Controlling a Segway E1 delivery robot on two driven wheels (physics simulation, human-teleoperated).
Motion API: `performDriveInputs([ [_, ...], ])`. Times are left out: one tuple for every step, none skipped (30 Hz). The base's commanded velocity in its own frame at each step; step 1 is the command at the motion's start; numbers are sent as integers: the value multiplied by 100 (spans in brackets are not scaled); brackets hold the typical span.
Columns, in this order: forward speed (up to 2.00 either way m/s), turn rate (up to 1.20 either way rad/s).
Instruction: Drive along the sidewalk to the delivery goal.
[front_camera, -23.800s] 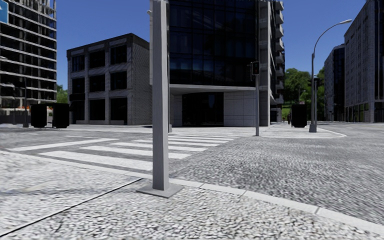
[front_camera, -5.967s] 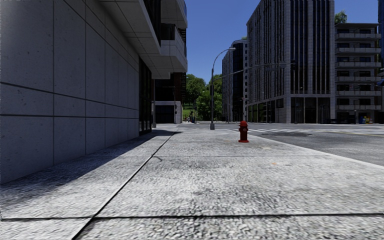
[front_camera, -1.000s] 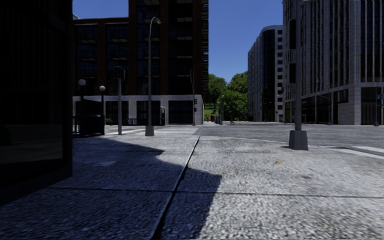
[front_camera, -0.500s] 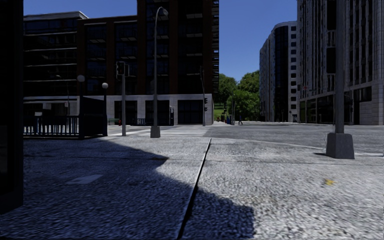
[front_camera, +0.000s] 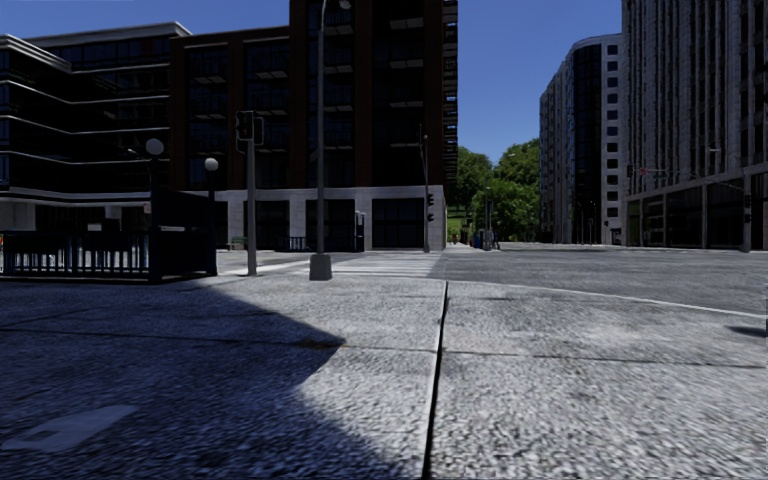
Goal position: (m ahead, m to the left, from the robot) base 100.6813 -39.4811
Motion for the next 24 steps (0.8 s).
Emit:
performDriveInputs([
  [200, 0],
  [200, 0],
  [200, 0],
  [200, 0],
  [200, 0],
  [200, 0],
  [200, 0],
  [200, 0],
  [200, 0],
  [200, 0],
  [200, 0],
  [200, 0],
  [200, 0],
  [200, 0],
  [200, 0],
  [200, 0],
  [200, 0],
  [200, 0],
  [200, 0],
  [199, 0],
  [199, 0],
  [199, 0],
  [199, 0],
  [199, 0],
])
